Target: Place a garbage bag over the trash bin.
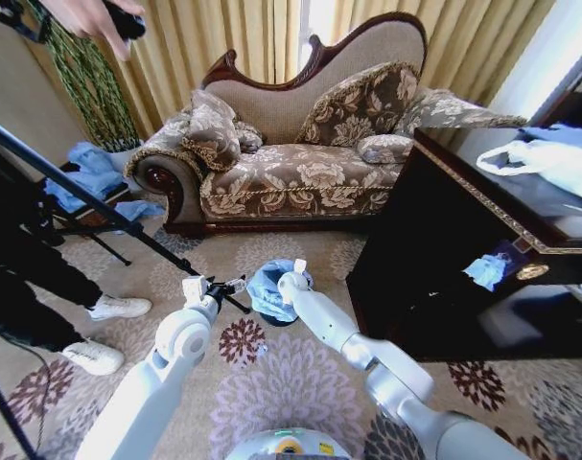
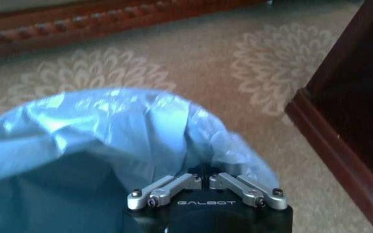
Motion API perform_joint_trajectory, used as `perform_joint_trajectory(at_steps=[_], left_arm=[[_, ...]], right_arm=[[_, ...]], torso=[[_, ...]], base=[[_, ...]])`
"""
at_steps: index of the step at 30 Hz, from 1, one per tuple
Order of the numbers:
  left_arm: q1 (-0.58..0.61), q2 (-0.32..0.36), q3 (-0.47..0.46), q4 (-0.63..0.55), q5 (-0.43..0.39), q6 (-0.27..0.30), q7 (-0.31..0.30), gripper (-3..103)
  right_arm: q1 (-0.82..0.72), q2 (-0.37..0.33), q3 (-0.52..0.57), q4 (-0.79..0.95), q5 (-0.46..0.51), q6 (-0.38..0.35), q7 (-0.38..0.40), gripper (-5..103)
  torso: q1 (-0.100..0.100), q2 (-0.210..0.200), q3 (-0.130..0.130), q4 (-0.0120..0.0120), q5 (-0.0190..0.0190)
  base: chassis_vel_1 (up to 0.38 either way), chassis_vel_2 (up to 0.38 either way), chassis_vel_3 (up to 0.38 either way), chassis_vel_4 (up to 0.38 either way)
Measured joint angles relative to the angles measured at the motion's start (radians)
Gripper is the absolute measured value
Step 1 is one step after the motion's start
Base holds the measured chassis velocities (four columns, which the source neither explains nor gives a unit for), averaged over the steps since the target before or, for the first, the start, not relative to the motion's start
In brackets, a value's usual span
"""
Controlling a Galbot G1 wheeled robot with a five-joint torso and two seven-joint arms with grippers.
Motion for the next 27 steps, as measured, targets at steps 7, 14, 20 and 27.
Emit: perform_joint_trajectory(at_steps=[7, 14, 20, 27], left_arm=[[0.003, -0.013, -0.005, 0.017, 0.015, -0.011, 0.007, 100], [0.021, -0.043, -0.007, 0.033, 0.052, -0.028, 0.032, 100], [0.037, -0.070, -0.019, 0.051, 0.098, -0.046, 0.069, 100], [0.057, -0.071, -0.057, 0.063, 0.092, -0.054, 0.100, 100]], right_arm=[[-0.047, -0.001, -0.037, 0.064, 0.023, 0.000, 0.023, 0], [-0.025, -0.002, -0.013, 0.029, 0.030, 0.021, 0.012, 0], [0.002, -0.002, -0.064, 0.068, 0.089, 0.028, 0.021, 0], [-0.020, -0.003, -0.129, 0.210, 0.154, 0.037, 0.001, 0]], torso=[[0.000, 0.000, 0.000, 0.0007, 0.0002], [0.000, 0.000, 0.000, 0.0004, 0.0000], [0.000, 0.000, 0.000, 0.0005, -0.0002], [0.000, 0.000, 0.000, 0.0003, -0.0002]], base=[[0.000, 0.000, 0.000, 0.000], [0.000, 0.000, 0.000, 0.000], [0.000, 0.000, 0.000, 0.000], [0.000, 0.000, 0.000, 0.000]])
